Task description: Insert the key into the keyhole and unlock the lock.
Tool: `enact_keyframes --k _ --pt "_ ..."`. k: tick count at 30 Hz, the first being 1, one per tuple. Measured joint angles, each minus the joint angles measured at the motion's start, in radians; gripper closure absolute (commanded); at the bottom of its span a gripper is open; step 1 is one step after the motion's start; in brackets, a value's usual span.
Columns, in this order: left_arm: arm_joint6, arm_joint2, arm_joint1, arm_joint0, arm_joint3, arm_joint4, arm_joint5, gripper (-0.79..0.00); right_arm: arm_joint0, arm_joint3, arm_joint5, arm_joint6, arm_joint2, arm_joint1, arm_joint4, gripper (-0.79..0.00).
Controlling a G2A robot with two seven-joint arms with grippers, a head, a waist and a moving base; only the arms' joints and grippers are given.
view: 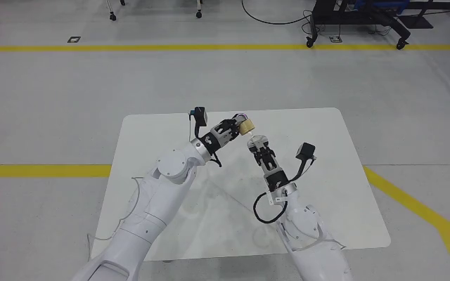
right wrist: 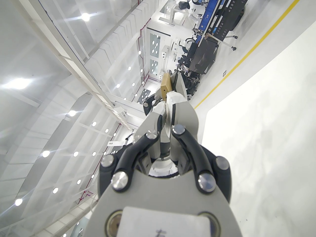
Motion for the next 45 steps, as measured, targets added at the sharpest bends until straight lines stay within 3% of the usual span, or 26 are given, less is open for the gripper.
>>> enact_keyframes --k 22,28,37,45 --pt "-0.027 -0.011 0.002 0.008 -0.009 0.036 0.001 0.000 0.002 -0.002 0.007 0.061 0.024 -0.003 0.003 0.000" --pt "-0.073 -0.046 0.016 0.006 -0.011 0.048 0.008 0.000 -0.024 -0.028 0.006 0.201 0.079 0.012 0.025 0.000" --pt "-0.137 -0.080 0.041 0.015 -0.038 0.133 0.044 0.000 -0.092 -0.106 0.048 0.509 0.230 0.047 0.163 0.000" --pt "-0.137 -0.080 0.041 0.015 -0.038 0.132 0.043 0.000 -0.094 -0.108 0.054 0.525 0.237 0.049 0.168 0.000"
